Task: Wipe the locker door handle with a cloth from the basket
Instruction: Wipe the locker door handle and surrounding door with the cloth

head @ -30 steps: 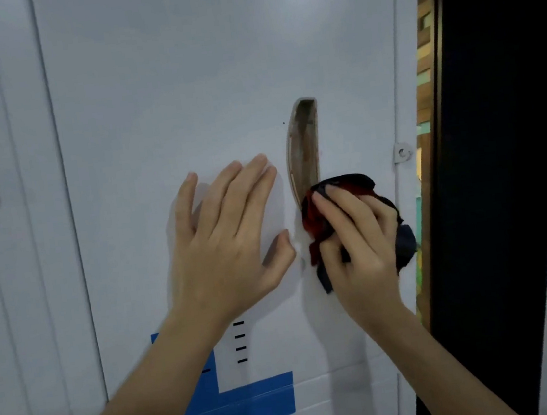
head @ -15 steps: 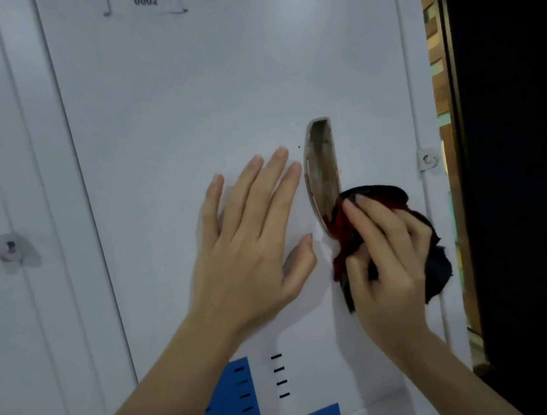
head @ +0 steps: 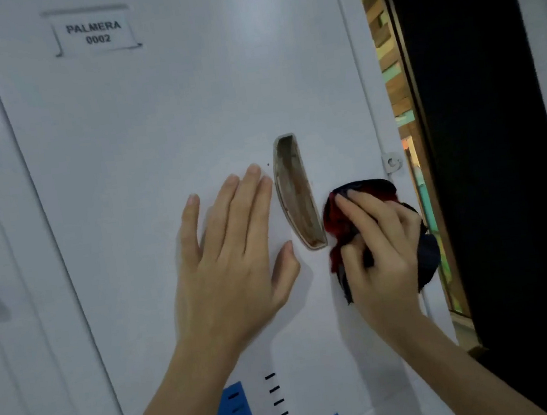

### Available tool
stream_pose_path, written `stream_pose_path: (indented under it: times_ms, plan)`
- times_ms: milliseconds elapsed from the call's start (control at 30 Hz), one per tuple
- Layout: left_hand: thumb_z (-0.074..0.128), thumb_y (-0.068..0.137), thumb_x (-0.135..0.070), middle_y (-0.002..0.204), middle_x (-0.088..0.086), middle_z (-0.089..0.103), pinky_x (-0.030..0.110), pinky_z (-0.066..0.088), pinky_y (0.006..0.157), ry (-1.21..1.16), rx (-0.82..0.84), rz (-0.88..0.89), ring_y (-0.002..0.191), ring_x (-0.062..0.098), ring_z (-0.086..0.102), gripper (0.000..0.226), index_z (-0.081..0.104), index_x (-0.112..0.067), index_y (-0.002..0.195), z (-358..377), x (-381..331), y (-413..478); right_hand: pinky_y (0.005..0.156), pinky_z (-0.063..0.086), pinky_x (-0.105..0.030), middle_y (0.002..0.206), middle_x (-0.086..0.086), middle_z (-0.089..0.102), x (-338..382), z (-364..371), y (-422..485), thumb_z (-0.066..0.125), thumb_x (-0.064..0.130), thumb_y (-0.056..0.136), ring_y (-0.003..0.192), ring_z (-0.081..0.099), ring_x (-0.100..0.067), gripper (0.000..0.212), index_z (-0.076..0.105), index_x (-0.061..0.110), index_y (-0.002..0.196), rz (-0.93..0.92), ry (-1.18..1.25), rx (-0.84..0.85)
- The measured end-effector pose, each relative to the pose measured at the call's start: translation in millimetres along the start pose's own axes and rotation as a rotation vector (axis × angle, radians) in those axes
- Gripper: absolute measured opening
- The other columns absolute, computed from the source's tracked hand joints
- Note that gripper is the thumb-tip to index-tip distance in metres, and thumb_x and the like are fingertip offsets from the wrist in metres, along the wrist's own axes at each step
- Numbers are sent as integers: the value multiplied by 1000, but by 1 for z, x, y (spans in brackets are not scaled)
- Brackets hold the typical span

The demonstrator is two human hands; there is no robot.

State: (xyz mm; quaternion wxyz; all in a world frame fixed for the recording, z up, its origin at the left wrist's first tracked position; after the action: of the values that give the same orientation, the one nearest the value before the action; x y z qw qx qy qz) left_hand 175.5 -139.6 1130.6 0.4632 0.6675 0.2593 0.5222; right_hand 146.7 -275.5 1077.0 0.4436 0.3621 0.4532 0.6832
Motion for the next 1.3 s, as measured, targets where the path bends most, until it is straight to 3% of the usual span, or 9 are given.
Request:
stream_pose_path:
  times_ms: [167,300,467,800,1000,1300]
  plan:
    - [42,90,-39,144,11,43,43,9,115,2,1,-12,132,23,35,61,41,-2,139,-1,1,-1,100,37,-33,124,-7,56,20,4,-21,42,5,93,108,48,-29,32,55,9,122,-174,-5,86]
    - [44,89,-39,143,10,44,43,9,115,-2,-1,-30,132,22,37,61,43,-3,138,-1,3,-1,98,38,-32,118,-12,61,5,-3,-12,42,3,88,105,48,-32,34,62,5,116,-26,-1,18]
    - [43,89,-39,142,9,45,43,7,115,-17,-6,-44,131,22,37,60,43,-4,137,-1,4,-1,100,36,-34,128,-4,51,38,9,-39,48,9,88,110,47,-25,36,52,10,124,-177,0,141]
    - [42,90,-31,141,7,47,45,10,114,-40,-43,-62,130,19,39,52,47,-7,136,-3,7,-4,99,40,-39,131,-3,47,40,13,-32,43,7,95,115,42,-24,33,48,9,127,-197,-46,176]
    - [43,89,-28,140,6,48,43,9,115,-57,-50,-75,129,18,39,51,48,-8,135,-4,8,-4,90,41,-43,118,-11,63,50,22,3,34,18,103,107,47,-26,35,62,4,119,-148,-62,97]
    - [46,89,-27,139,5,49,42,12,114,-62,-67,-82,128,18,41,49,50,-8,134,-4,8,-4,88,41,-43,113,-11,65,51,19,3,31,19,104,104,47,-27,41,66,0,112,-161,-65,86]
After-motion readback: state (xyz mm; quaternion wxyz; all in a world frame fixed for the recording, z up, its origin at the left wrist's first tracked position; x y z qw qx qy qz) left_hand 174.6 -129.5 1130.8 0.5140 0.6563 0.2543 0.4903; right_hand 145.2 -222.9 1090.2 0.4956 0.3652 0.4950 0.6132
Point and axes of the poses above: each hand's wrist, its own y-axis towards the middle knuckle, its own z-axis out of the palm, x = y × z, the point moved 10 cm from there along y, towards the middle knuckle
